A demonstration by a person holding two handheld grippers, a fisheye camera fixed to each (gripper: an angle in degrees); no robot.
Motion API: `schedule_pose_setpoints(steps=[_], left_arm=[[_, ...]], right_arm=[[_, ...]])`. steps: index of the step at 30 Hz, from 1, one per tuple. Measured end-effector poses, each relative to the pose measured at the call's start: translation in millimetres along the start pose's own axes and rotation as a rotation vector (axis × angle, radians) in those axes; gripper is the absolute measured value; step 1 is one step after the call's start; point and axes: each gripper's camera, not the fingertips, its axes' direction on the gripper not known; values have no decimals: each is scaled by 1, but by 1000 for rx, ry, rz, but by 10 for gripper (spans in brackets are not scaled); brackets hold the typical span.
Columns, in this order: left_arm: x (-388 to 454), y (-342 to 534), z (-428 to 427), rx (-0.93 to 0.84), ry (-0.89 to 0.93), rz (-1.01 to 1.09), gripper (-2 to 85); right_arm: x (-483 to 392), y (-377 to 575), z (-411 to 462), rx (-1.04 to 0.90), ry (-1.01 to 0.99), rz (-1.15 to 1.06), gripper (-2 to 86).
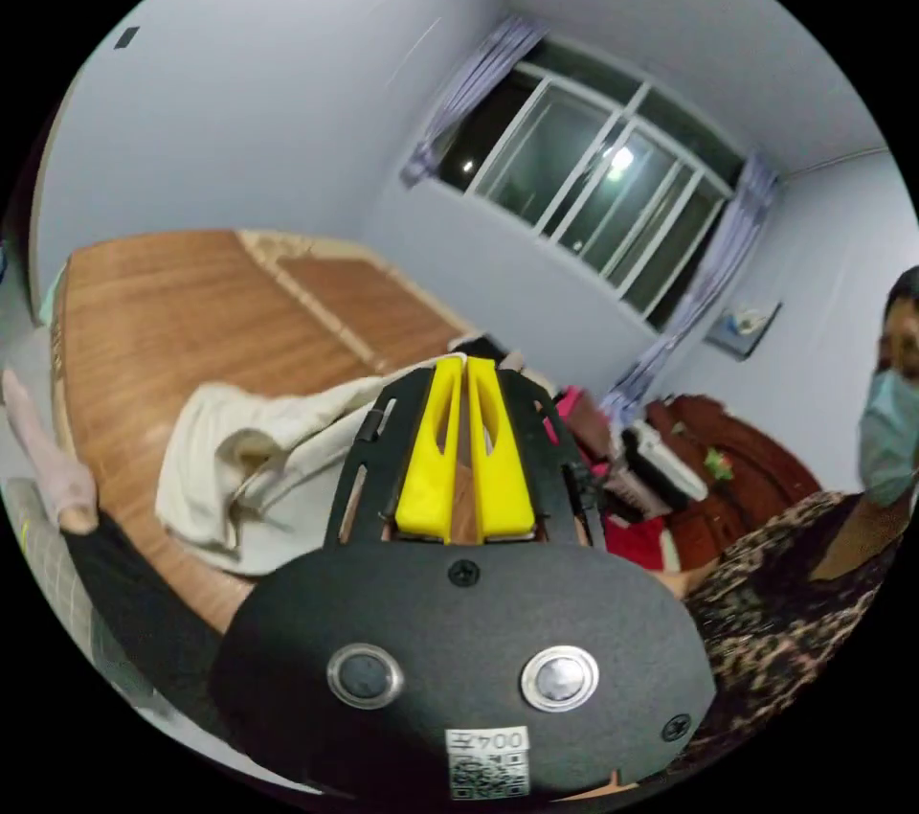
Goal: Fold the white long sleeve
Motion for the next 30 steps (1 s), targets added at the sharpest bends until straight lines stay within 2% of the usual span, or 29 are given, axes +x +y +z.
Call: schedule_pose_setpoints(steps=[2,4,7,12,17,23,25,30], left_arm=[[41,-45,-31,119,111,100,9],[100,-93,-66,230,86,237,9],[137,-130,-84,293,101,271,9],[143,-129,-54,206,27,257,10],[99,-76,0,67,-20,167,11],[52,32,84,-156,205,-25,11],[59,99,141,-326,291,-78,10],[60,246,236,-497,458,-327,9]], right_arm=[[7,-2,3,11,-8,1,117],[14,-4,7,35,-1,-1,127],[27,-8,11,37,-2,26,135],[47,-12,14,44,-7,66,132],[75,-12,9,94,-13,167,123],[91,-21,18,80,42,193,116],[100,-25,24,67,91,223,114],[116,-33,36,22,187,293,108]])
